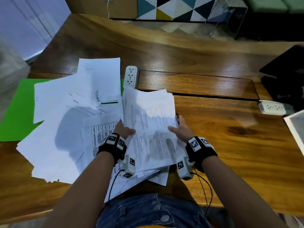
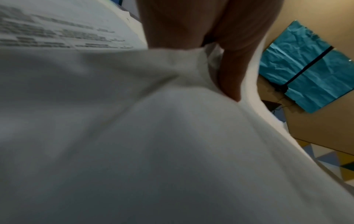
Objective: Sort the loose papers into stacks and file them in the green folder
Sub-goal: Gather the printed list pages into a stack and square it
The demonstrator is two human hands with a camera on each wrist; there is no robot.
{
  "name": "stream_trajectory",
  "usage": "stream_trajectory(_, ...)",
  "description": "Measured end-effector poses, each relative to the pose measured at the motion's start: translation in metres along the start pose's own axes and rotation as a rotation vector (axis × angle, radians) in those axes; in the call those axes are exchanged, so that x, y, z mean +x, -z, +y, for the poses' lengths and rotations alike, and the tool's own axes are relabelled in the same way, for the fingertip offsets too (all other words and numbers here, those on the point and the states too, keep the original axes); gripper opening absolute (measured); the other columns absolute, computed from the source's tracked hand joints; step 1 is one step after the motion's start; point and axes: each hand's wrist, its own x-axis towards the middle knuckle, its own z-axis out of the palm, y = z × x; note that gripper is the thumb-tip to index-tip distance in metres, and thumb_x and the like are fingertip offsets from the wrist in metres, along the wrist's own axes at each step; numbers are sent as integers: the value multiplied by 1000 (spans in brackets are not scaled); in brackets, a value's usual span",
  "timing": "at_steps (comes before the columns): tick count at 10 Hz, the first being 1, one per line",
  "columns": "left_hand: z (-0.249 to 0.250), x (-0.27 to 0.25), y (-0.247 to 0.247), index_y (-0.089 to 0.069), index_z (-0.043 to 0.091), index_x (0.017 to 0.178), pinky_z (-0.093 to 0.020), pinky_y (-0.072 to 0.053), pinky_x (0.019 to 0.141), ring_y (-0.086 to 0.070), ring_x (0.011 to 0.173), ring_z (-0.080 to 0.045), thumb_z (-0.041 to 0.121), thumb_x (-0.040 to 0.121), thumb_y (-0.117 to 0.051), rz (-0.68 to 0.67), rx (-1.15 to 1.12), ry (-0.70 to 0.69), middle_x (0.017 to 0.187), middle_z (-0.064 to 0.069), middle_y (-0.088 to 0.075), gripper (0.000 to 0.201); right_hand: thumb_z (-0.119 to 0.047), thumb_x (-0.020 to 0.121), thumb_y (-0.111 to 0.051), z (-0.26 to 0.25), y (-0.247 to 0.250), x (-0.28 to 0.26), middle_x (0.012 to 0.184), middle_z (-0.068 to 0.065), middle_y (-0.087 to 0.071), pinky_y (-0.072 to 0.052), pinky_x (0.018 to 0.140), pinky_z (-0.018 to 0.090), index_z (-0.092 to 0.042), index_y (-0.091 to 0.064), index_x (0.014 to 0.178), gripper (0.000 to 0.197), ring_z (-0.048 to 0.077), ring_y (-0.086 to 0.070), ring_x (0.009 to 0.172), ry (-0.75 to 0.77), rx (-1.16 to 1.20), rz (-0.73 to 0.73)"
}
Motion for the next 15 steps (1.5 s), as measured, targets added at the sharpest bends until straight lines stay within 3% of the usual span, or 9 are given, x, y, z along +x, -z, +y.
stream_trajectory(1, -3, -3, 3, -53, -3, 113, -49, -50, 94, -61, 108, -40, -6, 75, -69, -40, -151, -36, 112, -28, -62, 41, -18, 82, -71, 1, 21, 0, 144, 8, -43, -37, 108, 47, -11, -16, 150, 88, 29, -44, 131, 2, 127, 102)
stream_trajectory(3, 9, -18, -8, -47, 2, 131, -53, -44, 101, -58, 113, -37, -4, 73, -71, -238, -285, -68, 125, -18, -60, 63, 1, 78, -69, 10, 43, -5, 120, 14, -66, -43, 103, 50, -8, -62, 118, 41, 32, -62, 109, -131, 324, 26)
stream_trajectory(5, 28, -31, -18, -48, 3, 132, -31, -41, 103, -52, 122, -28, 8, 74, -75, -138, 35, -165, 131, -13, -55, 65, 17, 83, -54, 18, 54, -8, 81, 9, -61, -54, 54, 24, -7, -60, 98, 29, 17, -64, 63, -148, 328, 214)
stream_trajectory(7, -30, -43, 40, -27, 20, 144, -55, -38, 106, -32, 132, -53, 21, 81, -67, 174, 891, 156, 148, -38, -16, 75, 8, 86, -58, 30, 83, -23, 126, 16, -58, -46, 72, 20, 2, -54, 126, 41, 26, -53, 101, -171, 165, 375)
stream_trajectory(8, -66, -47, 54, -26, 21, 146, -59, -46, 97, -41, 127, -52, 22, 81, -63, 118, 1001, 165, 147, -34, -28, 74, 0, 87, -62, 38, 102, -30, 133, 18, -55, -42, 89, 30, 0, -54, 127, 41, 26, -54, 103, -206, 86, 403)
stream_trajectory(11, -81, -57, 45, -38, 16, 144, -55, -53, 86, -50, 124, -44, 12, 84, -52, 157, 760, 174, 147, -26, -35, 61, 1, 89, -59, 47, 110, -47, 126, 20, -58, -39, 79, 28, 5, -49, 130, 43, 23, -51, 92, -231, 8, 432)
stream_trajectory(13, -61, -47, 51, -14, -2, 149, -54, -23, 115, -18, 142, -45, 25, 85, -61, 326, 273, 370, 155, -26, -12, 84, 5, 89, -56, 42, 103, -53, 126, 23, -58, -41, 81, 32, 1, -51, 130, 42, 27, -54, 95, -230, 62, 434)
stream_trajectory(14, -80, -27, 45, -36, 4, 141, -56, -52, 86, -49, 124, -46, 35, 78, -52, 23, 731, 303, 146, -27, -38, 72, 3, 89, -57, 37, 99, -53, 127, 25, -57, -45, 90, 38, 3, -52, 128, 40, 37, -57, 113, -236, 14, 439)
stream_trajectory(15, -86, -29, 45, -38, 8, 142, -58, -48, 92, -45, 127, -45, 24, 79, -60, 175, 749, 205, 148, -24, -36, 69, 3, 87, -59, 34, 98, -52, 126, 23, -58, -45, 87, 36, 1, -52, 128, 42, 33, -57, 103, -232, 4, 431)
